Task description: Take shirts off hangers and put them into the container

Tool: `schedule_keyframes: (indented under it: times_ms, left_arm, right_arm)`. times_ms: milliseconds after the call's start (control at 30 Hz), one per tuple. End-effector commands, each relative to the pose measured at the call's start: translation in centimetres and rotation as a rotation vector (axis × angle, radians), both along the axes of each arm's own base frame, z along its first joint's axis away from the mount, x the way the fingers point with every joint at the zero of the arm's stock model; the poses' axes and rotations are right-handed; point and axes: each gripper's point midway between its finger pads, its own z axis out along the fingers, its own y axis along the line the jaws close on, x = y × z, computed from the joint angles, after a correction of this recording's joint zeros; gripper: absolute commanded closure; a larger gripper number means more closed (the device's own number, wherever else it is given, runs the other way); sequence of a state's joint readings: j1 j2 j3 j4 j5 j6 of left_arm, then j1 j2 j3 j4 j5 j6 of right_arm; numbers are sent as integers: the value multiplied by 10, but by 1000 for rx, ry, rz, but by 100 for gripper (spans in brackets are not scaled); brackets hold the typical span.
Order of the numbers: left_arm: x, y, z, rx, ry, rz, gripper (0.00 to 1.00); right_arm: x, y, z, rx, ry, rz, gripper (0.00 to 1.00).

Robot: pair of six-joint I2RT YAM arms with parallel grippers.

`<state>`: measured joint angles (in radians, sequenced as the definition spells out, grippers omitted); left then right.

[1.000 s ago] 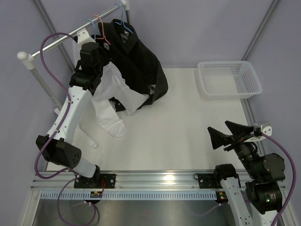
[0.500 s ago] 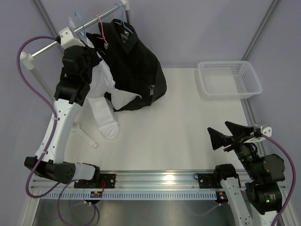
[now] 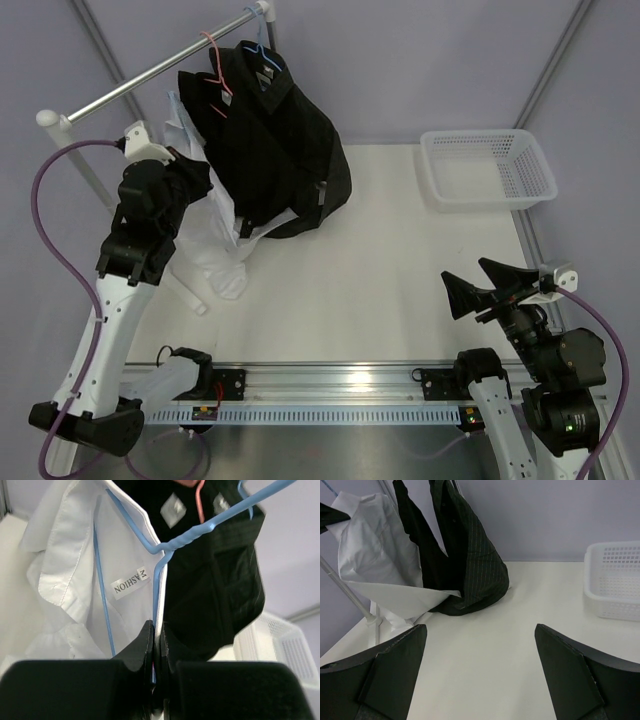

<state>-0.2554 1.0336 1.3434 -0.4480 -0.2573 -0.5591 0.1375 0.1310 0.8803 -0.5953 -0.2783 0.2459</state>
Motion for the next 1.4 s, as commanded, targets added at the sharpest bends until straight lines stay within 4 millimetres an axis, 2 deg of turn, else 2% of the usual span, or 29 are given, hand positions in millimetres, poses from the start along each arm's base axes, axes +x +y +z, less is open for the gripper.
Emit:
schedule_keyframes:
  times_ms: [0, 100, 167, 267, 300, 433, 533, 567, 667, 700, 767, 800, 833, 900, 1000, 1100, 1233, 1267, 1367]
  left_arm:
    - [-34, -12, 8, -21, -31, -111, 100]
    - [-64, -8, -16, 21, 44, -140, 100]
    - [-80, -8, -21, 40, 51, -171, 100]
    - [-102, -18, -30, 53, 86, -269, 100]
    - [-112, -31, -34, 49, 103, -355, 100]
    - [-135, -55, -25, 40, 86, -537, 100]
    - [-149, -64, 3, 44, 12, -614, 100]
    - [-157, -65, 24, 46, -42, -634, 100]
    - [-166, -70, 57, 44, -113, -676, 100]
    - [-170, -70, 79, 43, -160, -684, 100]
    - [-179, -75, 100, 34, -203, -726, 100]
    - [-189, -76, 120, 34, -255, -746, 100]
    - [-187, -80, 126, 24, -253, -769, 100]
    - [-198, -89, 143, 9, -283, -842, 100]
    - [-212, -98, 151, 1, -297, -937, 100]
    - [-214, -108, 140, -13, -254, -1019, 100]
    - [-197, -119, 102, -23, -141, -1083, 100]
    - [-187, -123, 85, -32, -90, -1092, 100]
    - [-172, -133, 54, -17, -14, -1116, 100]
  right_arm:
    - [1, 2, 6, -14, -20, 16, 0]
    - [2, 2, 7, -20, -15, 16, 1]
    - [4, 2, 8, -25, -8, 16, 1]
    - [7, 2, 10, -37, 6, 12, 1]
    - [7, 2, 10, -41, 14, 11, 1]
    - [11, 2, 12, -56, 38, 7, 0]
    - [12, 1, 13, -62, 50, 4, 1]
    - [12, 1, 13, -62, 52, 4, 0]
    - [14, 3, 12, -68, 64, 12, 1]
    - [14, 3, 13, -68, 65, 14, 0]
    - [15, 3, 12, -73, 76, 17, 0]
    - [15, 3, 14, -73, 74, 17, 0]
    - [16, 3, 14, -74, 79, 17, 1]
    - [17, 4, 16, -77, 79, 18, 1]
    - [20, 4, 18, -76, 87, 17, 0]
    - [25, 6, 19, -74, 112, 23, 1]
    - [34, 12, 20, -60, 161, 48, 1]
    - [37, 13, 19, -51, 180, 48, 1]
    - [47, 23, 22, -29, 217, 98, 1]
